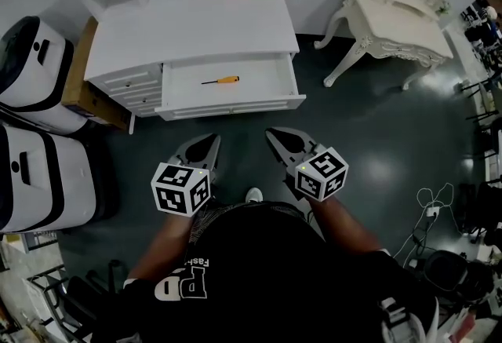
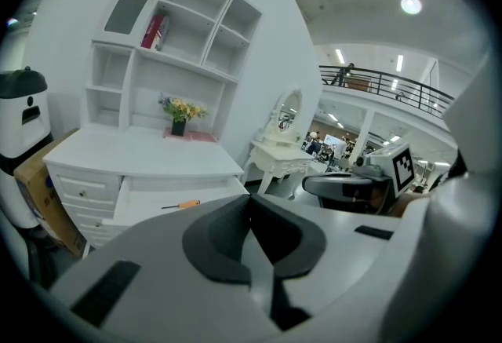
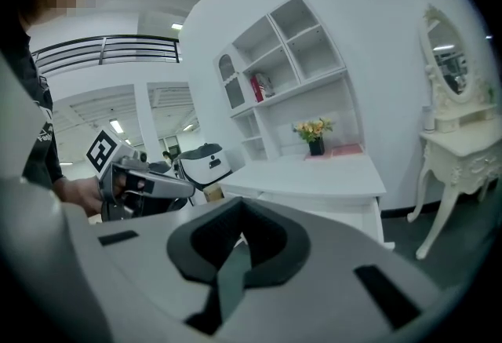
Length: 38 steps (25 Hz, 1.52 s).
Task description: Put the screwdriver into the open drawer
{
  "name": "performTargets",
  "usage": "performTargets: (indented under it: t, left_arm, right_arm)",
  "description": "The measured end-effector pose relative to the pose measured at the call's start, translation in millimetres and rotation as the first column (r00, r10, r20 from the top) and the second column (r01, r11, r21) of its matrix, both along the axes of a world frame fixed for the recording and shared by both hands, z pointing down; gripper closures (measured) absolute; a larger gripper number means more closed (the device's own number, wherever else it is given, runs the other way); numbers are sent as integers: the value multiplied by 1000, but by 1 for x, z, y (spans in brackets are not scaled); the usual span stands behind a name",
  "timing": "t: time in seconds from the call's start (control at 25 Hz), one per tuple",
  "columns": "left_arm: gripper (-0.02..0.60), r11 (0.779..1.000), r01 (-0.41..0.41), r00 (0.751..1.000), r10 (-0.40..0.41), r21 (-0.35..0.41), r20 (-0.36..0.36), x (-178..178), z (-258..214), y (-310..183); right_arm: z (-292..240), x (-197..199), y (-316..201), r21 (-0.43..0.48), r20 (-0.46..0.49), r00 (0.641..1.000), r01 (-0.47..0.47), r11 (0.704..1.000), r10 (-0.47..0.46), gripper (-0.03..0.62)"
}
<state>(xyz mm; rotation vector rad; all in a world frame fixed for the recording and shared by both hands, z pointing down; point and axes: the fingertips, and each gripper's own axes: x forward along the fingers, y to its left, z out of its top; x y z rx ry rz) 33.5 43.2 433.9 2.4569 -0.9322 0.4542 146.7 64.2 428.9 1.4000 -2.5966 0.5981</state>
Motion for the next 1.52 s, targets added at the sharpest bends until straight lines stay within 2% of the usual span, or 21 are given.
performTargets:
  t: [0.64,1.52]
  left_arm:
    - [571,995,-100,995,100,-2,2,-32,-3,0]
    - [571,994,-107,994,107,-15,5,-47,0,-13]
  right_arm:
    - [-5,-41,2,0,-10,997,-83,997,83,586]
    - [4,-56,-10,-35,-11,996,-86,996,86,586]
